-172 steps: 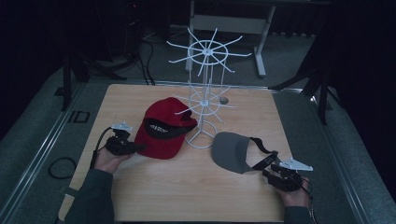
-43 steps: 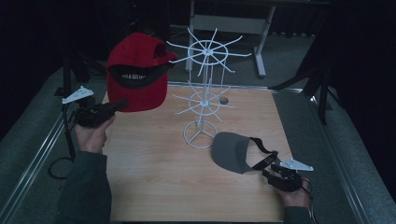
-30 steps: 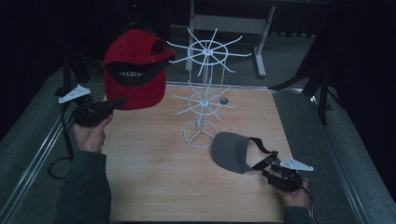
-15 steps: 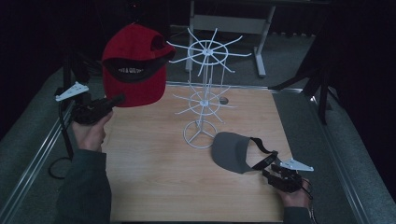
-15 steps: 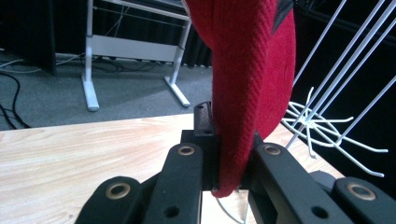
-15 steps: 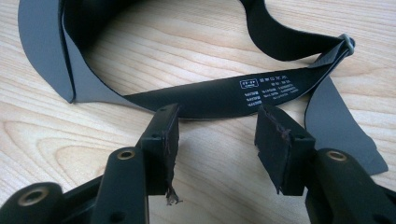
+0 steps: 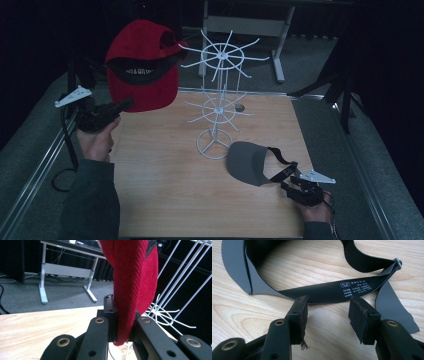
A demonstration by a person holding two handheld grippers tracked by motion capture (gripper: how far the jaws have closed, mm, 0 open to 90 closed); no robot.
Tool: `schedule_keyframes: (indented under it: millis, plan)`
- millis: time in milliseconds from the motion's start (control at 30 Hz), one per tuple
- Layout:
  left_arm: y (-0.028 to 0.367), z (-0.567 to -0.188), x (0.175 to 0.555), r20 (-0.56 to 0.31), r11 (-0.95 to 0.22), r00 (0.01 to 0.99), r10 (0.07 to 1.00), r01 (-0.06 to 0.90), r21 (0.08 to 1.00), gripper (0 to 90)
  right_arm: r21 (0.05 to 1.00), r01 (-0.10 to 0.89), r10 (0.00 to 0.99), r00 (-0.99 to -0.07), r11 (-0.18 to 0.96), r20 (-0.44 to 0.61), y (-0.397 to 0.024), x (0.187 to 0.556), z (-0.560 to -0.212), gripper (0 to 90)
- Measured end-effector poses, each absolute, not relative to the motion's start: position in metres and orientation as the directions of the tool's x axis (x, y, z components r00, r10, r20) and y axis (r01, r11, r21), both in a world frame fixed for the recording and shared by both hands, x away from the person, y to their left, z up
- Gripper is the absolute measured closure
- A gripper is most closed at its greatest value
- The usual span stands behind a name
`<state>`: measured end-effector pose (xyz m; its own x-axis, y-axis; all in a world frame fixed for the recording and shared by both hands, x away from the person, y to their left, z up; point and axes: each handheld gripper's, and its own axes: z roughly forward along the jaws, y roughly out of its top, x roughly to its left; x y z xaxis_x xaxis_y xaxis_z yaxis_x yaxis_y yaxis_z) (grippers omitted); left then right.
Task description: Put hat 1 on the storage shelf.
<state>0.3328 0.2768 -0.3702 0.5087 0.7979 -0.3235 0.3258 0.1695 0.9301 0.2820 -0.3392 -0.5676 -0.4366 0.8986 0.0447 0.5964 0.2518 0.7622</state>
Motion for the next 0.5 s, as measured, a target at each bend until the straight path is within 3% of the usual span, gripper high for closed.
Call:
schedule_keyframes:
  millis: [500]
  plan:
    - [0.2783, -0.3629, 0.325, -0.315, 0.188, 0.529, 0.788, 0.281, 0.941, 86.0, 0.762, 0.597, 0.898, -0.438, 0.252, 0.045, -0.3393, 0.2821, -0.5675, 49.2]
